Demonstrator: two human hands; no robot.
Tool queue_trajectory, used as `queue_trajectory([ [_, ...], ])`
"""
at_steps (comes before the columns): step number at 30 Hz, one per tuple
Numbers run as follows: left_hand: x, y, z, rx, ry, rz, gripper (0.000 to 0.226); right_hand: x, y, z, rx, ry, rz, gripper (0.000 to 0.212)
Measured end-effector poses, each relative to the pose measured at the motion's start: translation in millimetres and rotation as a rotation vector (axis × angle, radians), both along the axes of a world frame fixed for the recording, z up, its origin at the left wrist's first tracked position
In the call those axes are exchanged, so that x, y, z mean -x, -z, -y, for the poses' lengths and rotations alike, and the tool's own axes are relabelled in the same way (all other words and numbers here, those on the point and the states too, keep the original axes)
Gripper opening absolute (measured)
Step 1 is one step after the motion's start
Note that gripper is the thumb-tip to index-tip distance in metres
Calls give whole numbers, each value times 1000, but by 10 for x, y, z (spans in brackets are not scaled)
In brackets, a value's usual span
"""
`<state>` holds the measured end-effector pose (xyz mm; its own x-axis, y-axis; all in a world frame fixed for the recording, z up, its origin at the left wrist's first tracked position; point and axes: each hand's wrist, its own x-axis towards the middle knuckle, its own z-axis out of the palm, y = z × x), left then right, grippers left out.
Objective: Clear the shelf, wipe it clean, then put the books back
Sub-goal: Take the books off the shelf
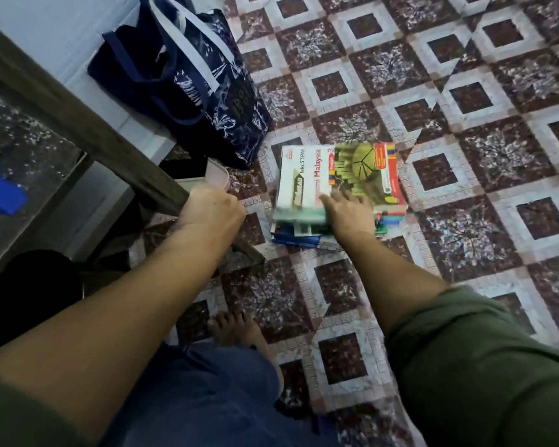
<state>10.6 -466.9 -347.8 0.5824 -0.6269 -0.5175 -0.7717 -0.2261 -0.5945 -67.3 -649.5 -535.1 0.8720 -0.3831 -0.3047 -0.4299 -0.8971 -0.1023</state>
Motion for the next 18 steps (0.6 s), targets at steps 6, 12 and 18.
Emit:
queue_trajectory([
  [6, -25, 38, 6, 24, -30, -29, 30, 172, 362, -115, -61, 18, -54, 80],
  [12, 116, -106, -76, 176, 95, -154, 15, 50, -190, -286, -211, 9, -220, 71],
  [18, 163, -318, -925, 659, -373, -410, 29, 104, -1276, -1014, -338, -253, -21, 39],
])
